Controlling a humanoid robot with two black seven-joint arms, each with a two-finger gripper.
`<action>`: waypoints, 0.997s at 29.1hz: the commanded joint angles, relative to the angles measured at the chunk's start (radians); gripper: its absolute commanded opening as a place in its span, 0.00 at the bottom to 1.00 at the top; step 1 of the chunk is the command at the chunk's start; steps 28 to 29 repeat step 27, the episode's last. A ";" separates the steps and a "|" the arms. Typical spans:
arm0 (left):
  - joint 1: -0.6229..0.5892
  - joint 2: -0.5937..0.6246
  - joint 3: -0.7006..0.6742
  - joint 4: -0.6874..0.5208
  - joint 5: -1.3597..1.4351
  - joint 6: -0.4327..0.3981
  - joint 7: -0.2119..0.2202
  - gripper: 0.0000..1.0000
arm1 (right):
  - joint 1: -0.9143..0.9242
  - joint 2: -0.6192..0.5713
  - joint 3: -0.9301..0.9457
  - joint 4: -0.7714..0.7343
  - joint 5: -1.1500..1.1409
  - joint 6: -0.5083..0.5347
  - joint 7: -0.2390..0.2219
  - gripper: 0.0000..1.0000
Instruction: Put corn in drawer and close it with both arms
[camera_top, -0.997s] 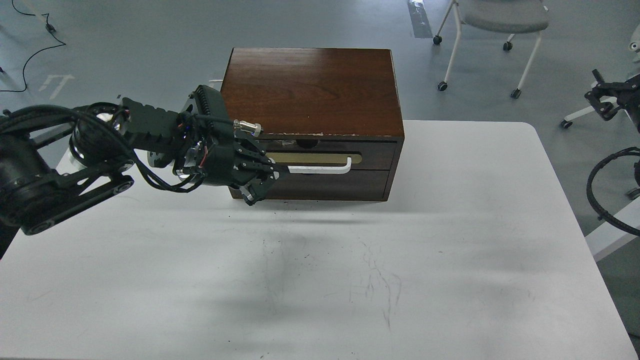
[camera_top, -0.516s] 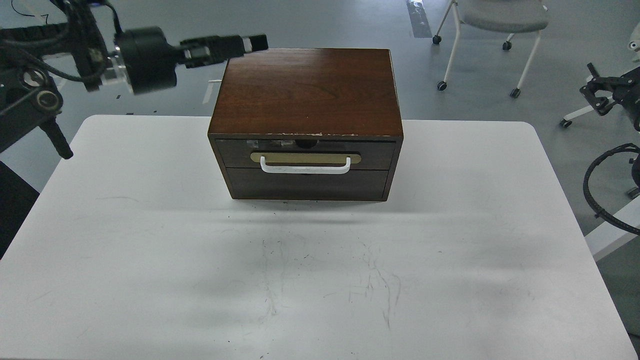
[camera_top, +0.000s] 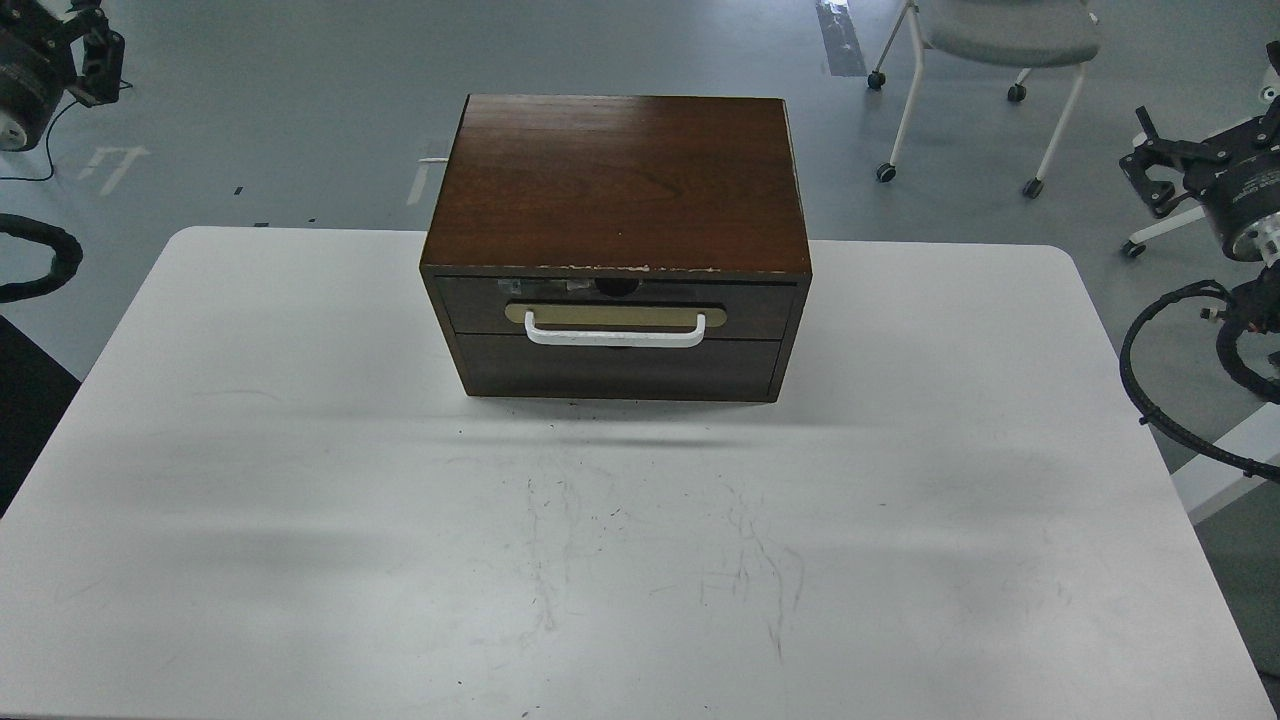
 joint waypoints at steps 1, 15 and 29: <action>0.027 -0.042 -0.001 0.013 -0.049 0.000 0.023 0.60 | -0.003 0.061 0.087 -0.060 0.008 0.000 -0.004 1.00; 0.099 -0.103 0.000 0.008 -0.049 0.000 0.033 0.98 | -0.006 0.103 0.094 -0.062 -0.004 0.000 -0.001 1.00; 0.171 -0.111 -0.003 0.010 -0.049 0.000 -0.054 0.98 | -0.052 0.153 0.090 -0.057 -0.009 0.000 0.004 1.00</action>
